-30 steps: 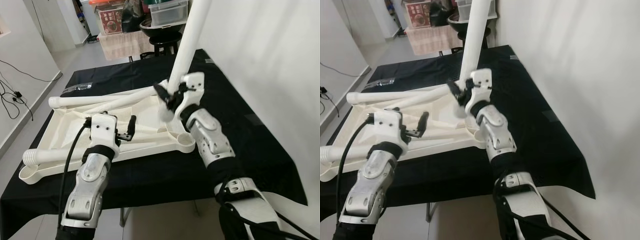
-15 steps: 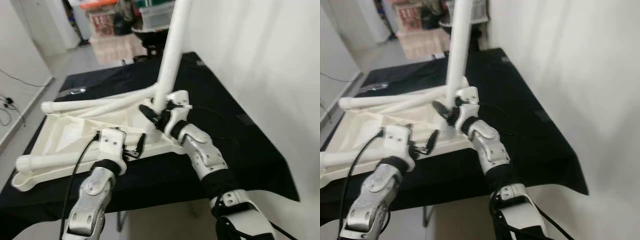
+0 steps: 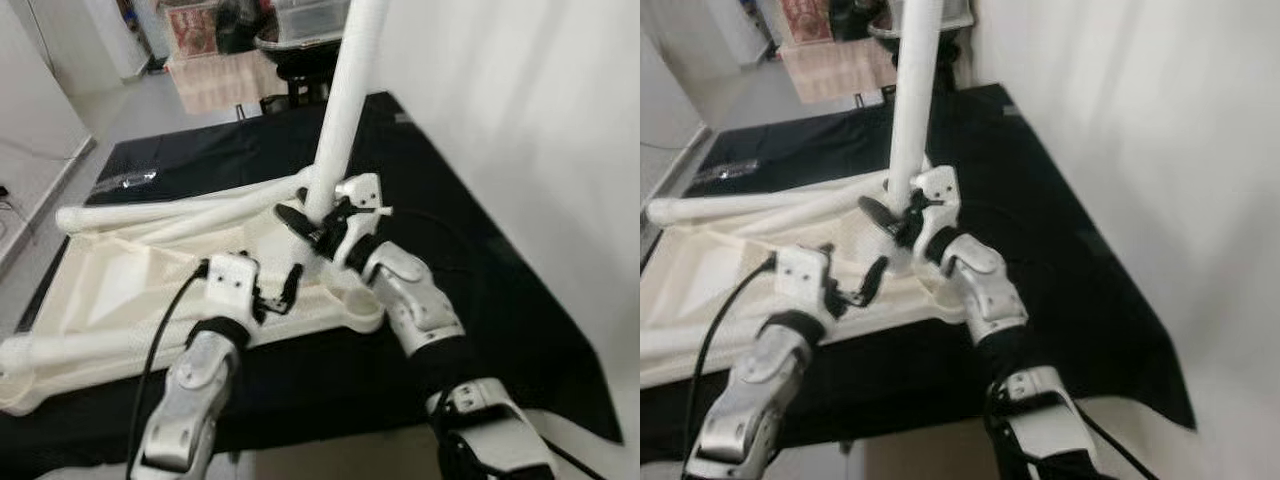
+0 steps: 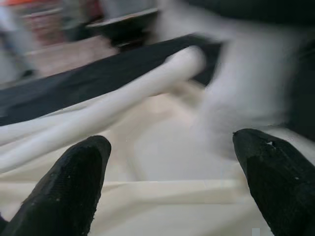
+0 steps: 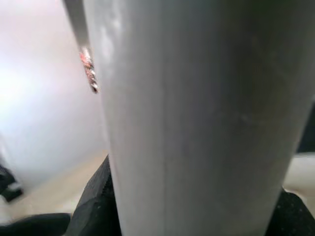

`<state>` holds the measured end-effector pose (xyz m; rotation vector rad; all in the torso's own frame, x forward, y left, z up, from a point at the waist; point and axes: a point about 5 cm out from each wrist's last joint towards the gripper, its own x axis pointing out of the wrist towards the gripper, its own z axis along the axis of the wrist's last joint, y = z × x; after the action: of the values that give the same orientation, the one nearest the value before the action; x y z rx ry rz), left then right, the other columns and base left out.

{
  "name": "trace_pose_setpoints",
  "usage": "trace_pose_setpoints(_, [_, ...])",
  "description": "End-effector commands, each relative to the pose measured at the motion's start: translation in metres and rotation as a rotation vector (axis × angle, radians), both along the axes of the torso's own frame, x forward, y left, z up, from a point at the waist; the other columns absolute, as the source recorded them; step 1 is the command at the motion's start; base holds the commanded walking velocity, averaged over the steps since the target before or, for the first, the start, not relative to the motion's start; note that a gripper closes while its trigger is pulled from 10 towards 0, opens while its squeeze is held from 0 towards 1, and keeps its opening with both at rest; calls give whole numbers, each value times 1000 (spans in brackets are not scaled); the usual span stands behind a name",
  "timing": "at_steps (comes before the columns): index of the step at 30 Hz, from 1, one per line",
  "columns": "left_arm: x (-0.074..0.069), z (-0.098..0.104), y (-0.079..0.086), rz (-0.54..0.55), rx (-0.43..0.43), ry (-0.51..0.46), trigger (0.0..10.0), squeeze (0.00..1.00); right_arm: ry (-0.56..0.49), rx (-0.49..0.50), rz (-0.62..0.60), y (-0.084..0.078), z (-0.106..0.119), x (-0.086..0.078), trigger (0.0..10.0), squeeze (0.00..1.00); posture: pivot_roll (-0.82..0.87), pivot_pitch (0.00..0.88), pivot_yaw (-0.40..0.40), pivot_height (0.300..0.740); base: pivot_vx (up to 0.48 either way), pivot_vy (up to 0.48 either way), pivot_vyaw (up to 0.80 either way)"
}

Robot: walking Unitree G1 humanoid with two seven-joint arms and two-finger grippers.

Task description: Building children table

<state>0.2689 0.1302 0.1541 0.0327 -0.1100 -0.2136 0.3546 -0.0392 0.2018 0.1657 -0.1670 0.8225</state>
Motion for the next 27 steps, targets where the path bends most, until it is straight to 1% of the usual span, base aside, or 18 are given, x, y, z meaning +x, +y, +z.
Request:
trace_pose_setpoints(1, [-1, 2, -7, -26, 0, -5, 10000, 0, -3, 12, -22, -10, 2, 1, 10000, 0, -52, 0, 84, 740, 0, 0, 0])
trace_pose_setpoints(3, [-4, 1, -10, -49, 8, 3, 10000, 0, -13, 14, 50, -7, 2, -4, 10000, 0, -49, 0, 82, 740, 0, 0, 0])
trace_pose_setpoints(5, [-4, 0, -11, -55, 9, 5, 10000, 0, -16, 16, 68, -7, 2, -6, 10000, 0, -49, 0, 82, 740, 0, 0, 0])
trace_pose_setpoints(7, [-9, -6, -15, -89, 43, 38, 10000, 0, -41, -28, 161, -6, 0, -13, 10000, 0, -48, 5, 84, 740, 0, 0, 0])
trace_pose_setpoints(8, [-9, -6, -15, -89, 43, 38, 10000, 0, -41, -28, 161, -6, 0, -13, 10000, 0, -48, 5, 84, 740, 0, 0, 0])
trace_pose_setpoints(10, [-15, -12, -17, -132, 74, 72, 10000, 0, -67, -76, 243, -8, -3, -20, 10000, 0, -47, 9, 83, 740, 0, 0, 0])
trace_pose_setpoints(13, [-18, -13, -19, -150, 84, 84, 10000, 0, -78, -93, 270, -9, -3, -23, 10000, 0, -47, 9, 83, 740, 0, 0, 0])
trace_pose_setpoints(15, [-26, -19, -19, -190, 108, 121, 10000, 0, -81, -153, 374, -19, -8, -30, 10000, 0, -49, 15, 85, 740, 0, 0, 0])
trace_pose_setpoints(16, [-26, -19, -19, -190, 108, 121, 10000, 0, -81, -153, 374, -19, -8, -30, 10000, 0, -49, 15, 85, 740, 0, 0, 0])
trace_pose_setpoints(17, [-34, -24, -18, -204, 126, 152, 10000, 0, -73, -211, 456, -28, -13, -35, 10000, 0, -51, 17, 84, 740, 0, 0, 0])
trace_pose_setpoints(21, [-37, -26, -17, -192, 128, 165, 10000, 0, -63, -246, 491, -33, -16, -37, 10000, 0, -55, 22, 84, 740, 0, 0, 0])
trace_pose_setpoints(22, [-38, -27, -15, -178, 117, 172, 10000, 0, -58, -269, 503, -37, -18, -37, 10000, 0, -54, 26, 83, 740, 0, 0, 0])
trace_pose_setpoints(27, [-42, -26, -12, -164, 94, 182, 10000, 0, -40, -308, 552, -43, -20, -36, 10000, 0, -46, 37, 79, 740, 0, 0, 0])
